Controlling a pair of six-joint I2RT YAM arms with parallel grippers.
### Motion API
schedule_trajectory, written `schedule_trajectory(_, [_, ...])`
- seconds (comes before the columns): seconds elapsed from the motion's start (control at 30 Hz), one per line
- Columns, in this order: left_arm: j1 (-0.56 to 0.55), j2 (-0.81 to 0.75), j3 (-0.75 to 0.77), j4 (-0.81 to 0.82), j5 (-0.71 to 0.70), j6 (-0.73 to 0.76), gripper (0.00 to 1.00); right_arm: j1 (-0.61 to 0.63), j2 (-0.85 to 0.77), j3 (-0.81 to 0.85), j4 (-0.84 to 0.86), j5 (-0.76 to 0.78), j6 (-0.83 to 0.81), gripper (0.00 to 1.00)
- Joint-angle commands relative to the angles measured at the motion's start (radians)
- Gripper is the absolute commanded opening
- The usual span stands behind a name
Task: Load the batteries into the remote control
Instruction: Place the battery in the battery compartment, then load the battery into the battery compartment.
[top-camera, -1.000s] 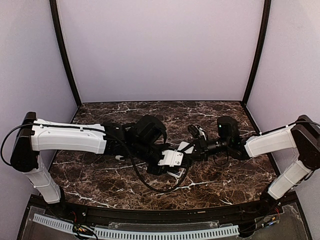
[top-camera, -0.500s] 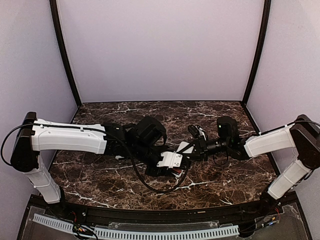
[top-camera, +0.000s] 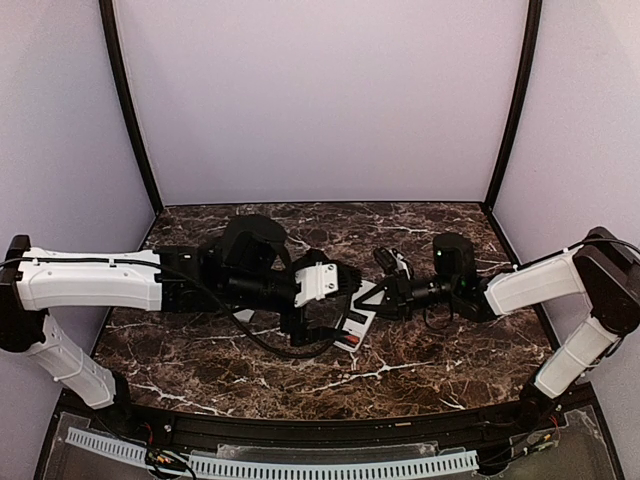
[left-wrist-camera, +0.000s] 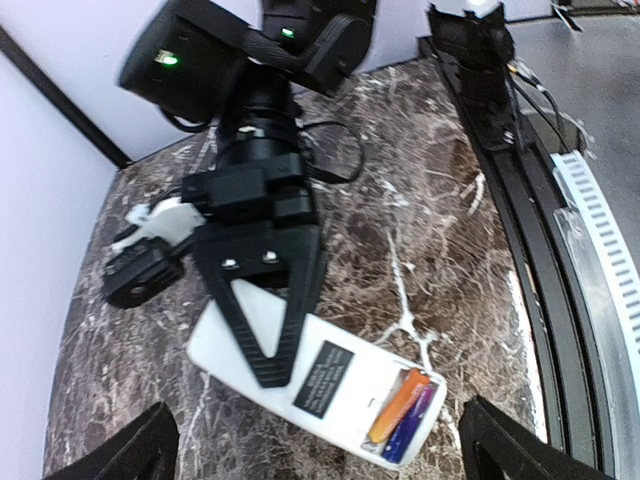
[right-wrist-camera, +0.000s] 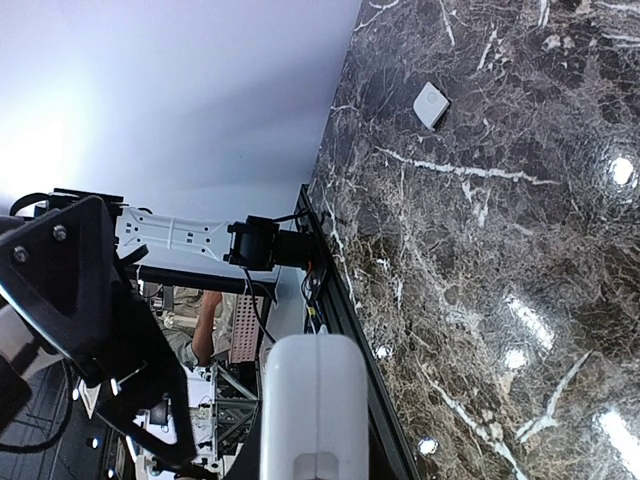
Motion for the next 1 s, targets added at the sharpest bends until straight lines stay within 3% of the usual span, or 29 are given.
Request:
schedule_trajectory(0.0, [0.005, -0.085, -0.060, 0.137, -0.152, -0.178, 0.99, 0.006, 0.011, 0.030, 0.067, 0.017, 0.016, 0.00])
schedule_trajectory(0.1, [0.032, -0.096, -0.048, 0.080, -0.269, -0.330, 0.99, 0.008, 0.015, 0.035, 0.104, 0.043, 0.039, 0.00])
schedule_trajectory(0.17, [0.062, -0.097, -0.038, 0.011, -0.263, -0.412, 0.99, 0.011, 0.010, 0.037, 0.118, 0.074, 0.051, 0.00])
schedule_trajectory(0.27, [0.118, -0.118, -0.052, -0.051, -0.150, -0.560, 0.99, 0.021, -0.001, 0.035, 0.118, 0.119, 0.055, 0.00])
schedule_trajectory(0.47, [0.172, -0.192, -0.183, -0.008, 0.033, -0.758, 0.99, 0.065, -0.007, -0.010, 0.160, 0.200, 0.082, 0.00])
schedule_trajectory(0.6, [0.172, -0.190, -0.235, 0.033, 0.143, -0.846, 0.99, 0.103, -0.002, -0.036, 0.196, 0.260, 0.104, 0.00])
schedule_trajectory(0.97, [0.161, -0.095, -0.263, 0.155, 0.236, -0.926, 0.90, 0.136, 0.051, 0.019, 0.183, 0.227, 0.076, 0.00])
